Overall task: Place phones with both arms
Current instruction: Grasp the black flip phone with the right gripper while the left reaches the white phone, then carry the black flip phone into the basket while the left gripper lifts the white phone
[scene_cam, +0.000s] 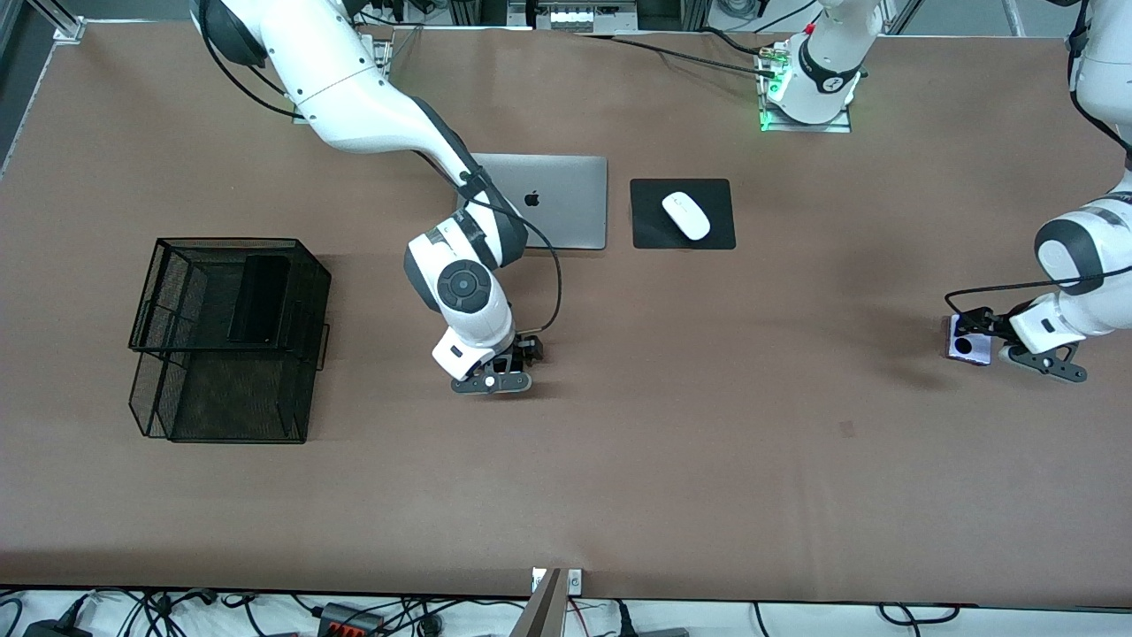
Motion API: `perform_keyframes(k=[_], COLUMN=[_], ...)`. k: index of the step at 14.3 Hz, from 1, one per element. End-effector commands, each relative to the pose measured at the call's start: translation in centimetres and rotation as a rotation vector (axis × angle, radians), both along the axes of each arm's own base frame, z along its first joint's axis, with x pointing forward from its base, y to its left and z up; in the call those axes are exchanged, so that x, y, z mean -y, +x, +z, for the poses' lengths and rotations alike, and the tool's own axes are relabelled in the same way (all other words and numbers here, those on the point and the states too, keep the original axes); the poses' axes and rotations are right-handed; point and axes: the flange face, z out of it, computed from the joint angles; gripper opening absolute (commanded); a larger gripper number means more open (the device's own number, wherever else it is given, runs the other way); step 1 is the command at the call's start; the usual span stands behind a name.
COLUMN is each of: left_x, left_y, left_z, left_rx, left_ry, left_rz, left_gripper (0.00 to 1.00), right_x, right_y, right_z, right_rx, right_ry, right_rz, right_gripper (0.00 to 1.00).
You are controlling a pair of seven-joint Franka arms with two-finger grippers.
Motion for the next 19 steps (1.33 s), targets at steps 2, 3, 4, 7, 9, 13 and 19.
perform_keyframes(k=[2, 3, 4, 7, 9, 13, 19], left_x=[0.7, 0.8, 0.8, 0.8, 0.8, 0.5, -0.1], left_y=[0.3, 0.3, 0.3, 0.2, 0.1, -0.1, -0.4], left_z=[0.0, -0.1, -0.1, -0.6, -0.6, -1.0, -1.6], left_rx=[0.003, 0.001, 0.001, -0.003, -0.003, -0.007, -0.001], left_ry=[-0.012, -0.012, -0.012, -0.014, -0.014, -0.015, -0.016], left_rz=[0.045, 0.041, 0.042, 0.039, 0.034, 0.035, 0.020], left_gripper=[1.00, 1.00, 1.00, 1.00, 1.00, 1.00, 1.00], right_x=[-0.6, -0.8, -0.8, -0.8, -0.6, 2.0, 16.4], right_y=[0.0, -0.2, -0.2, -0.3, -0.3, 1.8, 4.1], right_z=[-1.0, -1.1, -1.0, -0.7, 0.2, 7.7, 16.0], right_rx=[-0.006, -0.010, -0.009, -0.018, -0.041, -0.019, -0.166], right_ry=[0.010, 0.008, 0.007, 0.003, -0.014, 0.002, -0.091], right_rz=[-0.017, -0.015, -0.013, -0.013, -0.011, -0.063, -0.134], right_gripper=[1.00, 1.00, 1.00, 0.50, 0.23, 0.23, 0.23])
